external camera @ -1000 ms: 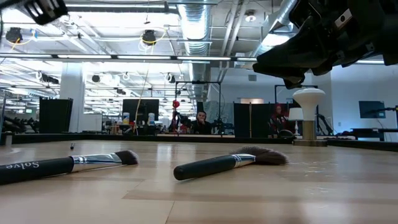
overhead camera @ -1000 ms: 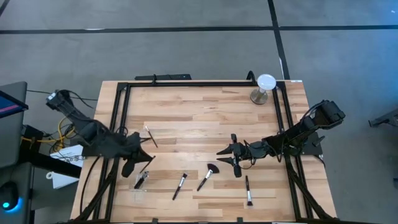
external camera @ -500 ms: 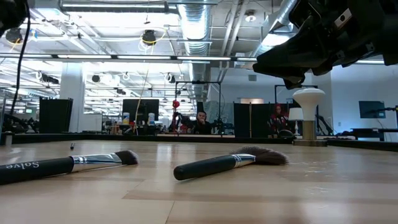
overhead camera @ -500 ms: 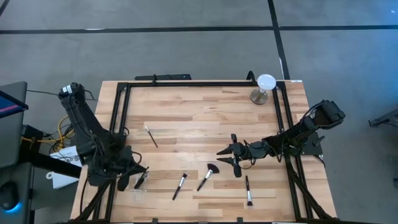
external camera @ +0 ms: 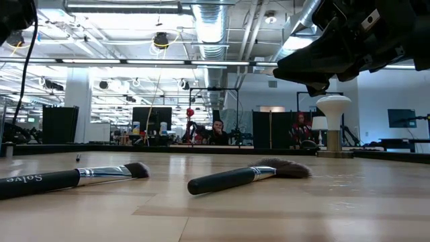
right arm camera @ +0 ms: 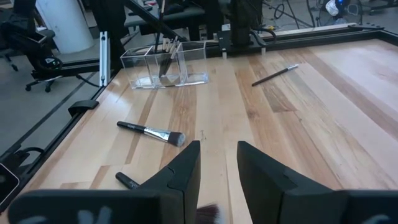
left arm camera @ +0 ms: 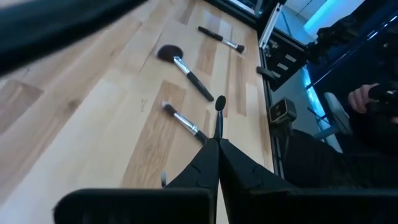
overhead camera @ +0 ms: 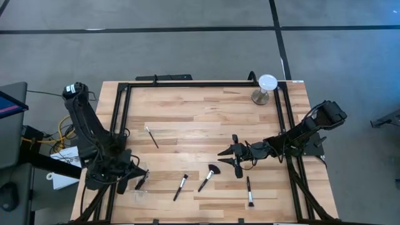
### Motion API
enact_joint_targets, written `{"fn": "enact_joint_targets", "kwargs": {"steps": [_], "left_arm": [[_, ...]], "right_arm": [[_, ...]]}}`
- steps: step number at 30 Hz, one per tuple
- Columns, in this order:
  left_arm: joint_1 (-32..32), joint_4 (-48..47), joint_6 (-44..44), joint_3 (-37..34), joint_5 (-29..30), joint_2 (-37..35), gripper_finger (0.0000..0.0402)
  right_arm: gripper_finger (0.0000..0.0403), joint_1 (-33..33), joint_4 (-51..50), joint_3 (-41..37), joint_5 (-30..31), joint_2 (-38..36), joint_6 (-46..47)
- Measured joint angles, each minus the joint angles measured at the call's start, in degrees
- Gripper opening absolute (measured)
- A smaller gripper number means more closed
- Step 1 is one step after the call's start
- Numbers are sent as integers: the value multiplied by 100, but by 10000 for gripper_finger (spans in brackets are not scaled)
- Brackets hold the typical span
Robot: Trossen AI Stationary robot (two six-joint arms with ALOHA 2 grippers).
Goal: Put items in baskets/containers
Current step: Put the eyeshadow brush into the transparent organizer
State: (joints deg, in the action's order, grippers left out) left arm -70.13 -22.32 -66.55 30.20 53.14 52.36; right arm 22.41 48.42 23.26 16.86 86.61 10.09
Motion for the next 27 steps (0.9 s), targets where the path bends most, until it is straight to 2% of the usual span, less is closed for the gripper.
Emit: {"fn": "enact_joint_targets", "kwargs": {"steps": [11, 20, 27], "left_arm": [[0, 401, 1, -376, -225, 0, 6], [2, 437, 3, -385, -685, 0, 6], [2, 438, 11, -383, -822, 0, 6]], "right_arm": [[98, 0, 0, -1, 0, 0, 0], [98, 0, 0, -2, 0, 0, 0], [98, 0, 0, -1, 0, 0, 0]]}}
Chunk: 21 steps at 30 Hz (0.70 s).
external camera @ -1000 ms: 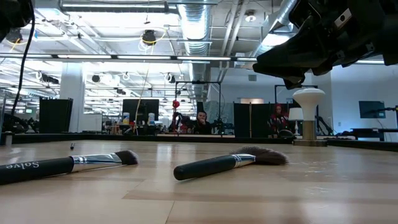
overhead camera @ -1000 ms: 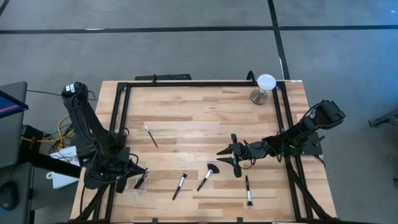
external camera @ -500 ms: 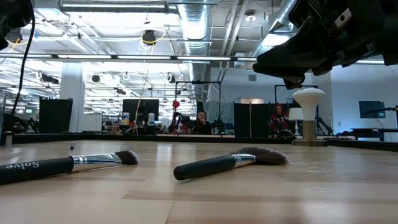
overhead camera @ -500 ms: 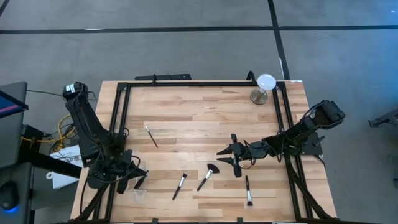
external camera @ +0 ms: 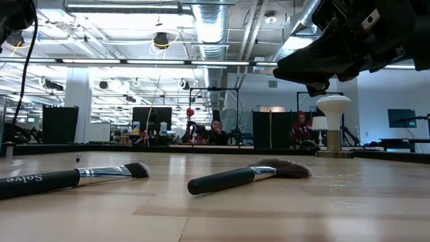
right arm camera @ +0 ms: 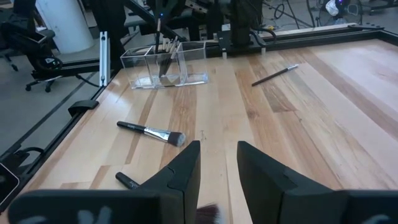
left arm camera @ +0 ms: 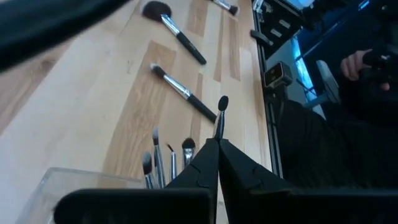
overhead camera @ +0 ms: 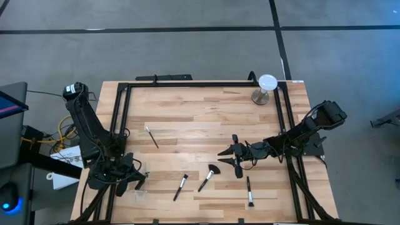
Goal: Put items in baskets/containers
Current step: Put the eyeshadow brush into the transparent organizer
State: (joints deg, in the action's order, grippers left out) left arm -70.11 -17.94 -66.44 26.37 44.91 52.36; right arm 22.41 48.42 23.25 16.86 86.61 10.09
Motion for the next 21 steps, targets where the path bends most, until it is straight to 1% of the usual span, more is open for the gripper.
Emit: {"fn": "enact_joint_targets", "kwargs": {"steps": [6, 10, 14, 17, 21], "left_arm": [[0, 7, 13, 2, -379, 220, 11], [0, 37, 13, 2, -386, 489, 23], [2, 52, 13, 2, -386, 614, 41], [2, 109, 12, 4, -324, 591, 55], [19, 146, 15, 4, -184, 344, 71]], "right_arm": [[98, 0, 0, 1, 0, 0, 0], [98, 0, 0, 1, 0, 0, 0], [98, 0, 0, 0, 0, 0, 0], [98, 0, 0, -1, 0, 0, 0], [98, 0, 0, -1, 0, 0, 0]]}}
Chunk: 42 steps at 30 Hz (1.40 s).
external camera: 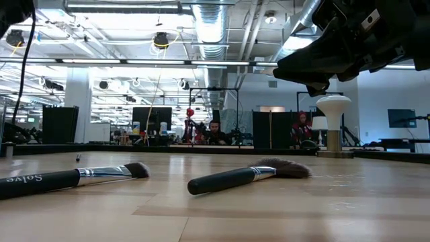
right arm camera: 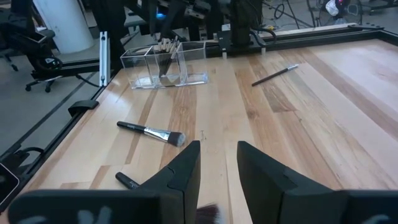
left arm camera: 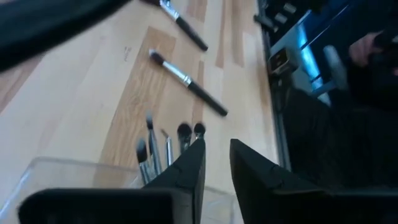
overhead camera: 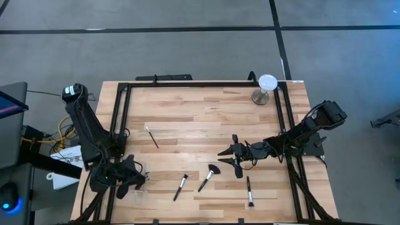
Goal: Put items in baskets/containers
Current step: Put the eyeshadow brush into the transparent organizer, then put the powder brush into the transparent organizer
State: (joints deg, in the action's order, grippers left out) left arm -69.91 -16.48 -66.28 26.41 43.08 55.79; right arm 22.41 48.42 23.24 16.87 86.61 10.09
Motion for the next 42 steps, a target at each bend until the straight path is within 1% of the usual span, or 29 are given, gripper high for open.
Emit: {"fn": "enact_joint_targets", "kwargs": {"steps": [4, 6, 9, 12, 15, 18, 24, 27, 30, 36, 39, 42], "left_arm": [[98, 9, 345, 2, 89, -426, 80], [190, 12, 673, 2, 322, -663, 82], [414, 34, 1137, 4, 838, -954, 84], [770, 66, 1566, 7, 889, -1089, 84], [1215, 214, 1939, 7, 527, -1055, 84], [1692, 614, 2347, 7, 55, -920, 84], [2576, 1902, 3529, 9, -797, -550, 84], [3010, 2386, 3912, 9, -1041, -305, 84], [3490, 2740, 4146, 9, -1277, -45, 84], [4481, 3518, 4211, 9, -2101, 654, 84], [4899, 4138, 4369, 9, -2533, 1105, 84], [5222, 4960, 4530, 9, -2943, 1604, 84]], "right_arm": [[98, 0, 0, 2, 0, 0, 0], [98, 0, 0, 2, 0, 0, 0], [98, 0, 0, 1, 2, 0, 0], [98, 0, 0, 0, 2, 0, 0], [98, -1, 1, 1, 2, 0, -1], [98, -4, 1, 1, 2, 0, -2], [98, -4, 0, 1, 12, 0, -2], [98, -4, 0, 0, 21, 0, -2], [98, -4, 0, 1, 22, 0, -2], [98, -4, -2, 1, 22, 0, -2], [98, -4, -20, 0, 22, 0, -2], [98, -4, -48, 2, 22, 0, 0]]}}
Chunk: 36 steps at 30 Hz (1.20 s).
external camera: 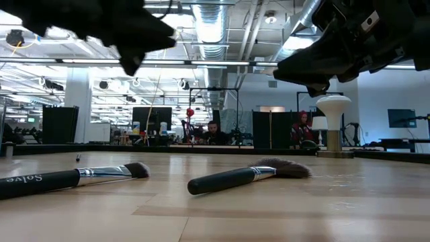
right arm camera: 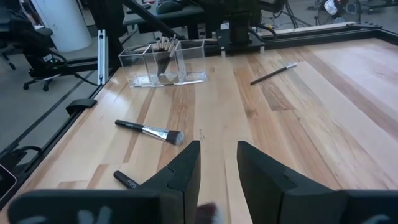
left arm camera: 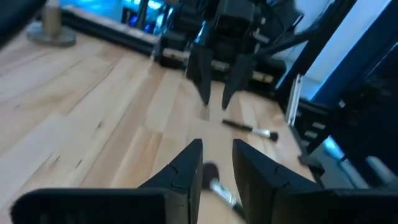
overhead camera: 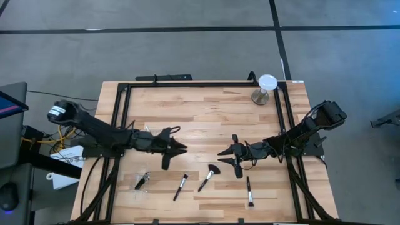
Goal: Put items in baskets/containers
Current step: Put the powder brush into the transparent organizer
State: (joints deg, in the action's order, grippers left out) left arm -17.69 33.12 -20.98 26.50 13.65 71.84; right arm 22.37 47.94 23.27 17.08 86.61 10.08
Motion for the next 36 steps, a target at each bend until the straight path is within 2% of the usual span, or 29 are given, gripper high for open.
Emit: {"fn": "enact_joint_targets", "kwargs": {"steps": [2, 8, 12, 16, 28, 36], "left_arm": [[148, 564, 147, 0, -168, 345, 84], [306, 2237, 662, 4, -190, 1532, 84], [439, 2894, 1006, 77, -212, 1831, 84], [732, 2942, 1153, 308, -310, 1741, 84], [822, 2857, 1158, 434, -1882, 1868, 84], [650, 2820, 1173, 98, -1971, 1868, 84]], "right_arm": [[98, 0, -18, 0, 0, -2, -1], [98, 0, -131, 0, 0, -2, 44], [98, 0, -129, 0, 0, -2, 44], [98, 0, -128, 0, 2, -2, 46], [98, 0, -212, 0, 27, -2, 98], [98, 2, -273, 0, 151, -2, 160]]}}
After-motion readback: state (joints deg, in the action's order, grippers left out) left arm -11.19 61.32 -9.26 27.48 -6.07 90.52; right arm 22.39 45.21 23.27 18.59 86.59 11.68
